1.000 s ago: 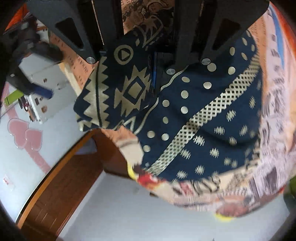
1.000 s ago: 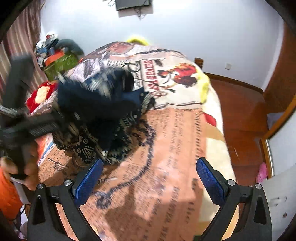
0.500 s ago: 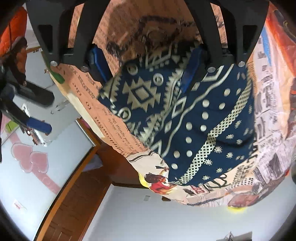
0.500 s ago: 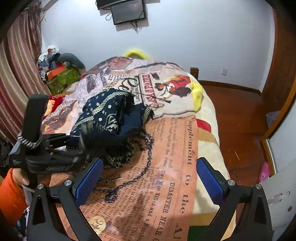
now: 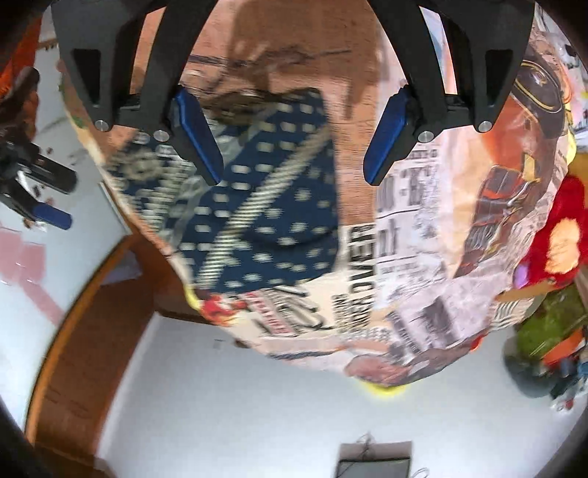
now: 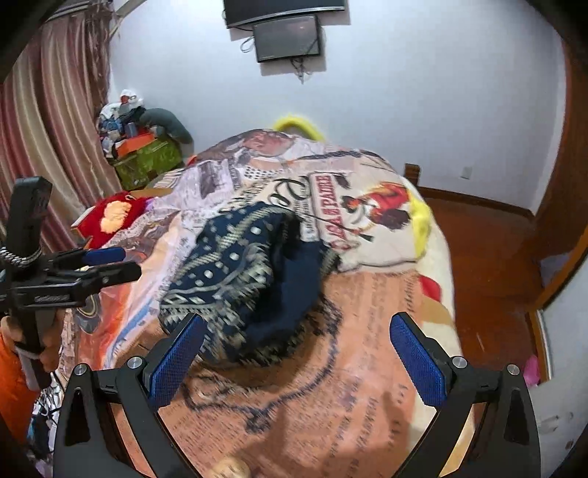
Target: Fold large clothes
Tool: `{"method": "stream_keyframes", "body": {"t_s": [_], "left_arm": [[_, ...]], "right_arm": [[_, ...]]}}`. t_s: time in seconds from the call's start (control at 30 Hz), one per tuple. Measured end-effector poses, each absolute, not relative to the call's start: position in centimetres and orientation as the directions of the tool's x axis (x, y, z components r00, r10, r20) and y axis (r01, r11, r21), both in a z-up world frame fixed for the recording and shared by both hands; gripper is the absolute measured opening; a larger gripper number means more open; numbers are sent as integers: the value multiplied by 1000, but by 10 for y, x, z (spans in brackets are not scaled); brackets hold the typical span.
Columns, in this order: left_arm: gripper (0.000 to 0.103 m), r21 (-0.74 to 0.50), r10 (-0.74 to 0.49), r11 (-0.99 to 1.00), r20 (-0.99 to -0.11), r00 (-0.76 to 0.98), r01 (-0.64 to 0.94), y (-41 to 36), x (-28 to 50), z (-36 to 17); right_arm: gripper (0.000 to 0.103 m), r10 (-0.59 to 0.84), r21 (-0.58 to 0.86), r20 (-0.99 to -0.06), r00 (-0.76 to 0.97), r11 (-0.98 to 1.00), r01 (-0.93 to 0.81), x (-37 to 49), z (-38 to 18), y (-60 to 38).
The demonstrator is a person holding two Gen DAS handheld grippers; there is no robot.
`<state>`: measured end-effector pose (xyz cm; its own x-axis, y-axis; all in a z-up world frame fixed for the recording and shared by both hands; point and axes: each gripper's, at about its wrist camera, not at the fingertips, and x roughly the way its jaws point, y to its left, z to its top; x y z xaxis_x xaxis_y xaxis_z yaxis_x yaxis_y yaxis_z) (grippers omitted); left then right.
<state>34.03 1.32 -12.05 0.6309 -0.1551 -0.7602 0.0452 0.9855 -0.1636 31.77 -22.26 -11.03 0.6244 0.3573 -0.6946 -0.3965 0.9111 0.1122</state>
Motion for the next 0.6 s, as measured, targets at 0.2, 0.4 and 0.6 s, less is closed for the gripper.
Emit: {"method": "stream_keyframes", "body": {"t_s": [0.2, 0.4, 0.6], "left_arm": [[78, -167, -151, 986, -832, 533, 19, 20, 370, -174], [80, -219, -216, 974, -825, 522, 56, 13, 368, -193], [89, -269, -270, 960, -827, 493, 74, 11, 365, -213]], "right_arm": [[101, 361, 118, -748, 556, 898, -424, 356, -141, -178], [101, 247, 49, -835, 492, 923, -381, 387, -192, -177], [101, 235, 87, -874, 425, 937, -339, 389, -221, -211]]}}
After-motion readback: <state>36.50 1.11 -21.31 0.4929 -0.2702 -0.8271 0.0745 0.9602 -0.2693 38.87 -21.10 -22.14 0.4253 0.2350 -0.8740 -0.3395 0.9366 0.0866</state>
